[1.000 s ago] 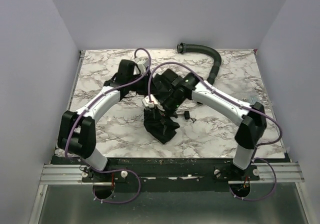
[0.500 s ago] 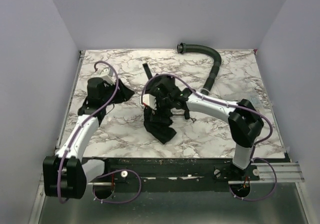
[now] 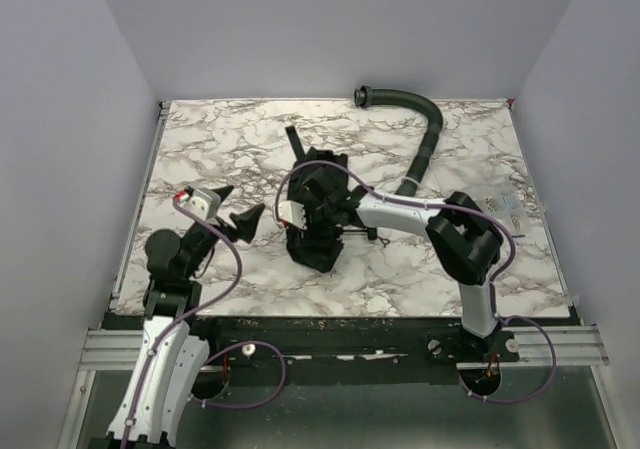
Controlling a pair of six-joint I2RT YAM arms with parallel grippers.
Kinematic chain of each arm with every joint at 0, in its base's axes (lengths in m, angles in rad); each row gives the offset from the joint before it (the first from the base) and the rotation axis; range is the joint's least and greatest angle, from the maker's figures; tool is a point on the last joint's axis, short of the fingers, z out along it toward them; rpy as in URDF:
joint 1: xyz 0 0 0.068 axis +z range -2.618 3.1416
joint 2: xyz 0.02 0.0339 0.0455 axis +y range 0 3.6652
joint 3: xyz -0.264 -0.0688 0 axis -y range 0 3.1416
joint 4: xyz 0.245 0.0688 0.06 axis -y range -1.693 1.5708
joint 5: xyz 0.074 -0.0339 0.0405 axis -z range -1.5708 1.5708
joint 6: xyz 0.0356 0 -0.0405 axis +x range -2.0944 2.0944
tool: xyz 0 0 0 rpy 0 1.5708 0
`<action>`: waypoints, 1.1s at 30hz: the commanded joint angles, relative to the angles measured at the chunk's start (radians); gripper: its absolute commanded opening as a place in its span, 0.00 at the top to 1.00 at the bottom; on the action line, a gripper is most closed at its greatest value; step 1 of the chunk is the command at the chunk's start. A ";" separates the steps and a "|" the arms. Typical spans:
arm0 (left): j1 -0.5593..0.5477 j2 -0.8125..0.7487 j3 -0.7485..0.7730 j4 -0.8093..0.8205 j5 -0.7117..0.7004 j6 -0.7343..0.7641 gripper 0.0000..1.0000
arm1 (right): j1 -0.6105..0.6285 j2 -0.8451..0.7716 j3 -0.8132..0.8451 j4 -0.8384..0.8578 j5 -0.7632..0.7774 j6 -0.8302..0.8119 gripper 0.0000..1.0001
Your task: Put away the umbrella
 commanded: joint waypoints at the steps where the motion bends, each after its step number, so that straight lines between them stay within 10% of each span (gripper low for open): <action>1: -0.044 -0.160 -0.145 0.174 0.240 0.300 0.19 | -0.027 0.131 0.011 -0.125 -0.036 -0.076 0.39; 7: -0.199 -0.270 -0.137 -0.050 0.374 0.537 0.20 | -0.094 0.114 0.031 -0.223 -0.136 -0.124 0.72; 11: -0.286 -0.202 -0.116 -0.105 0.502 0.488 0.34 | -0.113 0.101 0.045 -0.319 -0.197 -0.191 0.70; 13: -0.317 -0.118 -0.108 -0.020 0.475 0.283 0.58 | -0.112 0.108 0.059 -0.363 -0.218 -0.205 0.63; 16: -0.363 -0.007 -0.076 0.018 0.322 -0.031 0.67 | -0.114 0.143 0.129 -0.452 -0.271 -0.168 0.41; 20: -0.388 -0.023 -0.098 0.026 0.035 -0.208 0.64 | -0.116 0.115 0.172 -0.493 -0.343 -0.140 0.25; 24: -0.350 -0.010 -0.025 -0.124 -0.322 -0.294 0.36 | -0.118 0.036 0.171 -0.500 -0.374 -0.146 0.20; 33: -0.040 0.724 0.385 -0.164 0.114 -0.418 0.31 | -0.118 -0.041 0.129 -0.513 -0.403 -0.243 0.19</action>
